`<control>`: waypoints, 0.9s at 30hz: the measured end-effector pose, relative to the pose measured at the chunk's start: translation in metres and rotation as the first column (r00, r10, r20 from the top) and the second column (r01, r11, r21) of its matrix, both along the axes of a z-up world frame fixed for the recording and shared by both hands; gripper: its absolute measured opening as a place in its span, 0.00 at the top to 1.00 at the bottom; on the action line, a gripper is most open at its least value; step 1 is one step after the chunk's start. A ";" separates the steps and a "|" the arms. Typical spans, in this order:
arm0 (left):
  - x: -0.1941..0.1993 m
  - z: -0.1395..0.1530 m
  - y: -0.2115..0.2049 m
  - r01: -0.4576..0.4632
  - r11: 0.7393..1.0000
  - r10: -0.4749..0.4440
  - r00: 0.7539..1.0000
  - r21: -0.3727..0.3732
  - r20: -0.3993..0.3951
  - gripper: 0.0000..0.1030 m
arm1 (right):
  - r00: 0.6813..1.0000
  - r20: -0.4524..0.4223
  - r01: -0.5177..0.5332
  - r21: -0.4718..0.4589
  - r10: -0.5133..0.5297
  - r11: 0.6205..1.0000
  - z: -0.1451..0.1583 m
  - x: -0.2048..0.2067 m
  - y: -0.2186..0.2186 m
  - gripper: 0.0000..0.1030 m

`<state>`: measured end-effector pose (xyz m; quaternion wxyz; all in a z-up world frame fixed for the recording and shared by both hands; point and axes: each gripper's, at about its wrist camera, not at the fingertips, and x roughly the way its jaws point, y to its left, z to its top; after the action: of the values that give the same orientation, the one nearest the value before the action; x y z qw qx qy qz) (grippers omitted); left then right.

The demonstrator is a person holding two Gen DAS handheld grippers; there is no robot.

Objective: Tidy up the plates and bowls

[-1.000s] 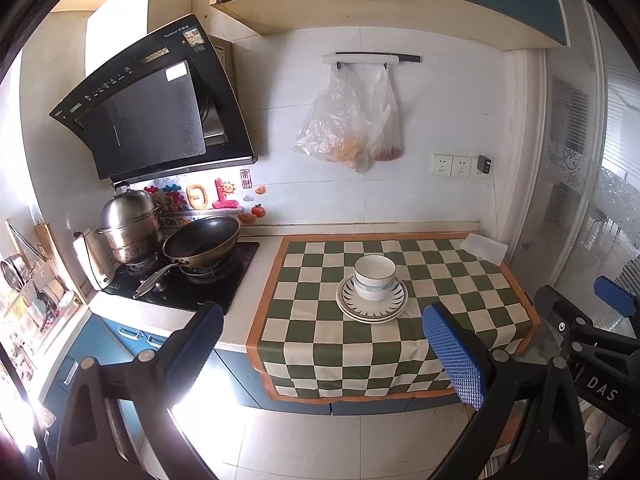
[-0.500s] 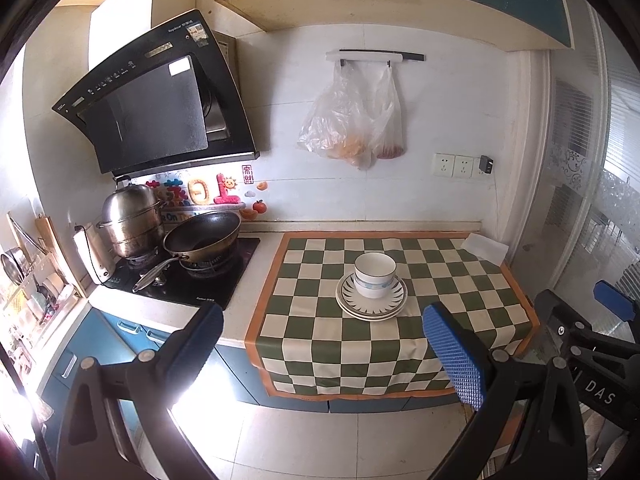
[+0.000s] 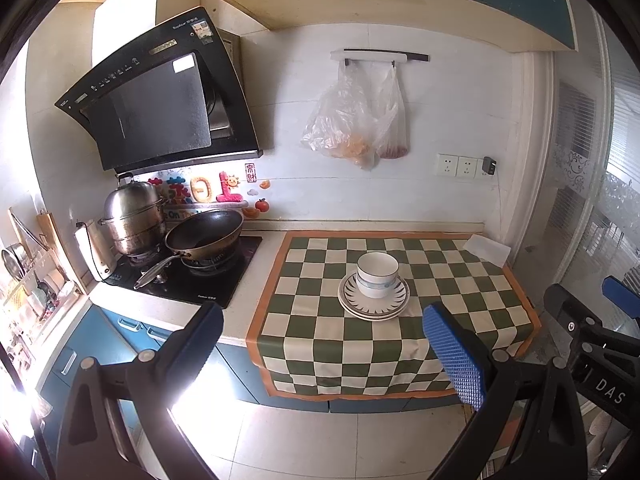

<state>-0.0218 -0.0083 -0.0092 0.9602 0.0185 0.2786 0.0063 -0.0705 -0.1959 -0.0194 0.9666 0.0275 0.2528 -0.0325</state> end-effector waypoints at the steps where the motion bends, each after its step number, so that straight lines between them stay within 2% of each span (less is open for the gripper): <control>1: 0.000 0.000 0.001 0.001 1.000 -0.001 1.000 0.000 0.000 0.01 | 1.000 0.000 0.001 0.001 -0.001 1.000 0.000 0.000 0.000 0.03; 27: -0.008 -0.003 0.002 -0.029 1.000 0.029 1.000 -0.001 0.006 0.01 | 1.000 -0.005 0.007 0.004 -0.007 1.000 -0.001 -0.003 0.002 0.03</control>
<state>-0.0300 -0.0063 -0.0122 0.9609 0.0140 0.2758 0.0201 -0.0737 -0.1939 -0.0206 0.9658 0.0301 0.2552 -0.0357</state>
